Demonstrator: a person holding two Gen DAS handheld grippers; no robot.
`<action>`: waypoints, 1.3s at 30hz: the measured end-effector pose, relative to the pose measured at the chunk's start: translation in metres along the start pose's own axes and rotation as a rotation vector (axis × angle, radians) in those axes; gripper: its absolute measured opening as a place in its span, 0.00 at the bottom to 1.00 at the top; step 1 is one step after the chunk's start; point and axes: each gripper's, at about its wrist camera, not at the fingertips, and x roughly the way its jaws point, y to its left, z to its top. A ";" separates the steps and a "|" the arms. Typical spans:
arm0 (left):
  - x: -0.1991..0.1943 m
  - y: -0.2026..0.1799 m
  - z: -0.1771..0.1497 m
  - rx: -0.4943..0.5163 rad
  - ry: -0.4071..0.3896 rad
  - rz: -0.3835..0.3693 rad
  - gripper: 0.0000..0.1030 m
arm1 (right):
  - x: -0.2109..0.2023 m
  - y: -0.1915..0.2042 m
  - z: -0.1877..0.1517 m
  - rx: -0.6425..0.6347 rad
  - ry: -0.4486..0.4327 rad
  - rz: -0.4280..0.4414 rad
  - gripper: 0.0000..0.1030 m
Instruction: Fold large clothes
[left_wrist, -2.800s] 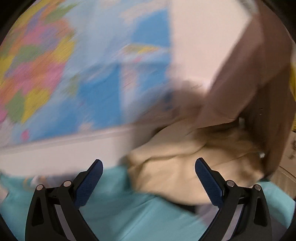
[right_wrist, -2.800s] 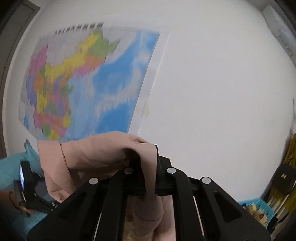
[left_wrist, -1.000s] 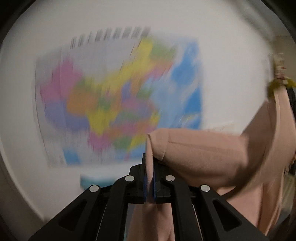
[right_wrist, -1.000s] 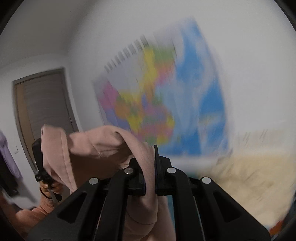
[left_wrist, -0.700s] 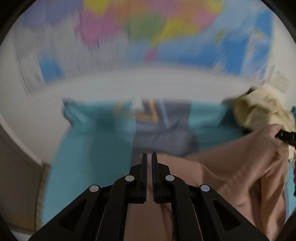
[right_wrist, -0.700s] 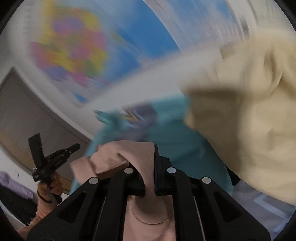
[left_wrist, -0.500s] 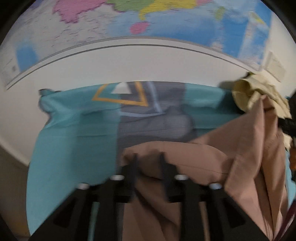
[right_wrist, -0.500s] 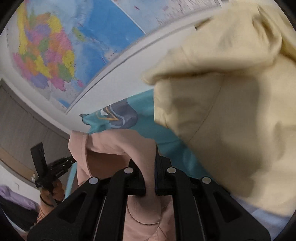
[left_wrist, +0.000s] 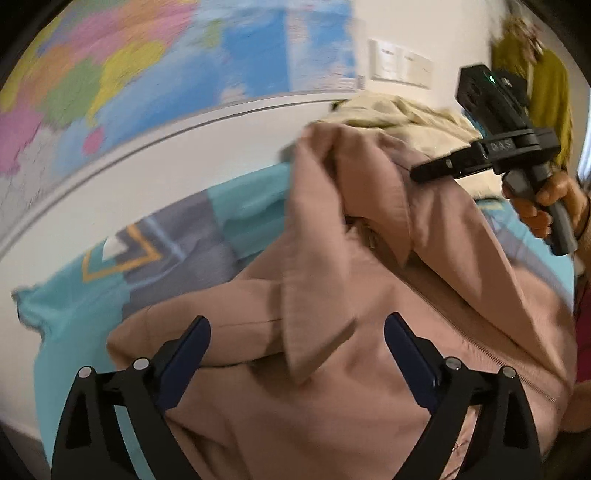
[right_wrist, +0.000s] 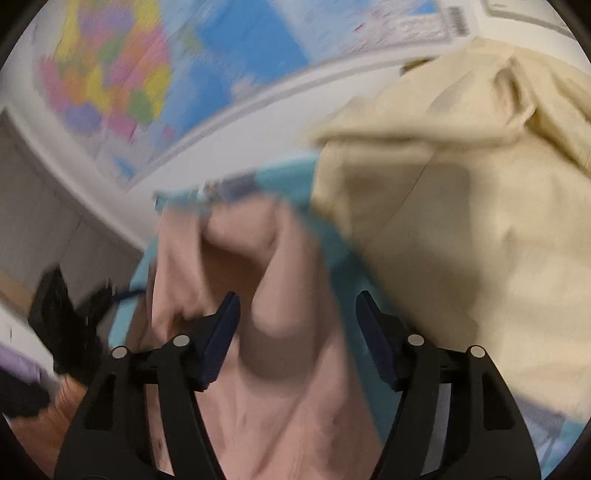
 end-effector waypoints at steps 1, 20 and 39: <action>0.006 -0.004 0.002 0.009 0.014 0.016 0.90 | 0.005 0.004 -0.007 -0.015 0.030 0.000 0.59; 0.049 0.086 0.077 -0.223 0.095 0.136 0.73 | -0.075 -0.044 0.005 0.052 -0.148 -0.293 0.49; 0.006 0.099 -0.080 -0.273 0.229 0.021 0.85 | -0.049 0.009 -0.069 -0.139 -0.066 -0.368 0.87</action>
